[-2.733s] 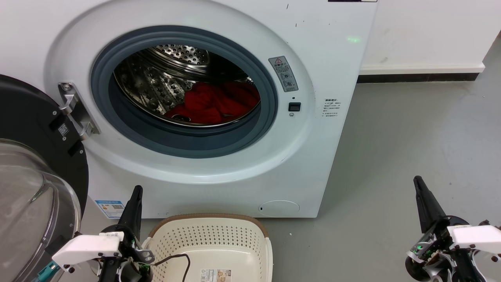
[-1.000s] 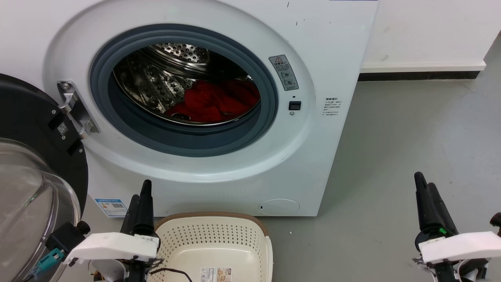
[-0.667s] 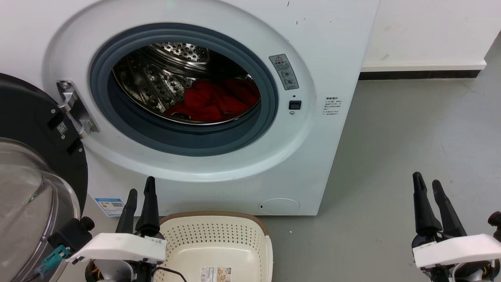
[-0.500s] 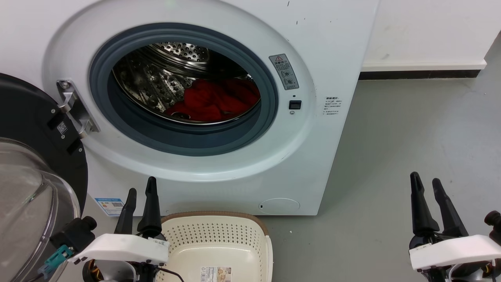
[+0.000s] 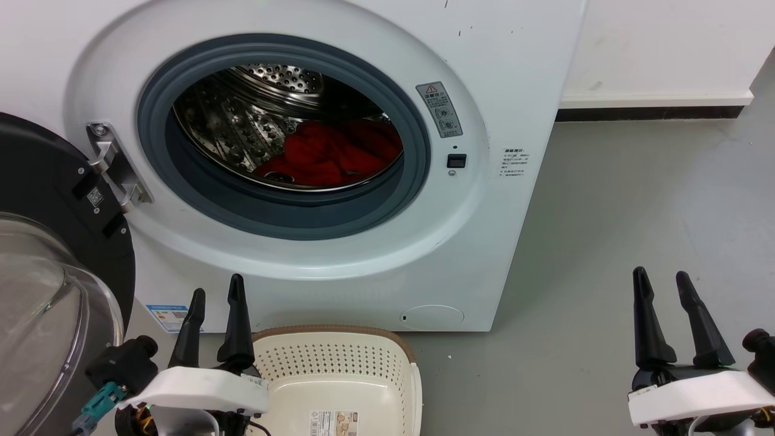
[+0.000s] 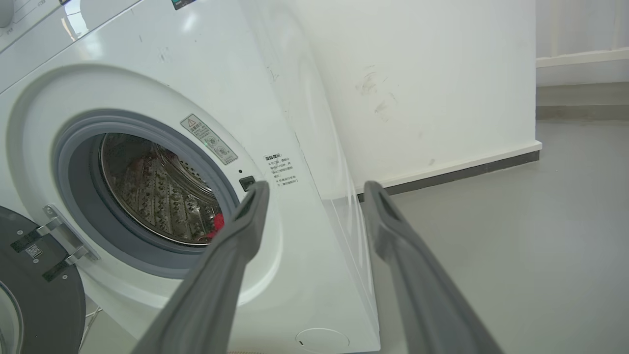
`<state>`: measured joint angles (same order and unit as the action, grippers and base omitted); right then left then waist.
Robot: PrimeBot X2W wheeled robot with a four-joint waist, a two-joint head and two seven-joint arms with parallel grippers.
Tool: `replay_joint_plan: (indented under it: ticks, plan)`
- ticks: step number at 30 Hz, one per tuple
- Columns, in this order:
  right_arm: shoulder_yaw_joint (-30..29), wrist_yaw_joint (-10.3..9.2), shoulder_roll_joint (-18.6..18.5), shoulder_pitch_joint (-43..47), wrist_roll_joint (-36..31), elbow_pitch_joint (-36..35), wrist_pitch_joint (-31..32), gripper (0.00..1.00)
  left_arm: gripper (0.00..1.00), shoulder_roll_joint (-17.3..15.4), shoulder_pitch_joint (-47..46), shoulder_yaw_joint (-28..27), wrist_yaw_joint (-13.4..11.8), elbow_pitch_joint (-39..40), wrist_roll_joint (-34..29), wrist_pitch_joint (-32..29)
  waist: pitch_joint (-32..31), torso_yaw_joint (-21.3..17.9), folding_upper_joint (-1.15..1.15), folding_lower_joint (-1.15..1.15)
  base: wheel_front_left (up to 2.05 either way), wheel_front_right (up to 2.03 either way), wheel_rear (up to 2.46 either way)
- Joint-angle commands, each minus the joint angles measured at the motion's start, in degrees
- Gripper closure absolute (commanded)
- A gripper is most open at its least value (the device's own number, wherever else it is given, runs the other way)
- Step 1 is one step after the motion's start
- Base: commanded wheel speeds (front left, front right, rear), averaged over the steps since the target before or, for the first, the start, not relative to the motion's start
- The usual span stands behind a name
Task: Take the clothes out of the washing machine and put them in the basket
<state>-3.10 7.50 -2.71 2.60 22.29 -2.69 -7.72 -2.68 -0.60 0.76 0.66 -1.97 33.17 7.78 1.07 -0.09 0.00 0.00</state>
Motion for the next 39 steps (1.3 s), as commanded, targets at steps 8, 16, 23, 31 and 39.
replay_joint_plan:
  ticks: [8, 16, 23, 31, 39]
  plan:
    - [0.44, -0.01, -0.26, 1.04, -7.19, -2.36, -1.86, 0.00, 0.00, -0.21, 0.76, 0.48, -0.37, 1.33, -6.38, 1.78, 0.07, -0.02, 0.00, 0.00, 0.00, 0.00, 0.00]
    - [0.70, -0.02, -0.26, 1.81, -11.72, -3.51, -2.95, 0.00, 0.00, -0.22, 1.18, 0.82, -0.69, 1.34, -10.32, 2.88, 0.20, -0.09, 0.00, 0.00, 0.00, 0.00, 0.00]
    - [1.24, -0.02, -0.26, 2.53, -15.57, -4.46, -3.87, 0.00, 0.00, -0.24, 1.81, 0.98, -0.82, 1.63, -13.31, 3.78, 0.27, -0.11, 0.00, 0.00, 0.00, 0.00, 0.00]
    - [1.08, -0.02, -0.26, 3.24, -18.75, -5.12, -4.85, 0.00, 0.00, -0.25, 2.31, 1.23, -0.81, 2.02, -16.87, 4.74, 0.40, -0.08, 0.00, 0.00, 0.00, 0.00, 0.00]
    - [1.49, -0.02, -0.26, 3.83, -22.49, -5.77, -5.72, 0.00, 0.00, -0.26, 2.91, 1.34, -0.79, 2.24, -20.22, 5.69, 0.39, 0.04, 0.00, 0.00, 0.00, 0.00, 0.00]
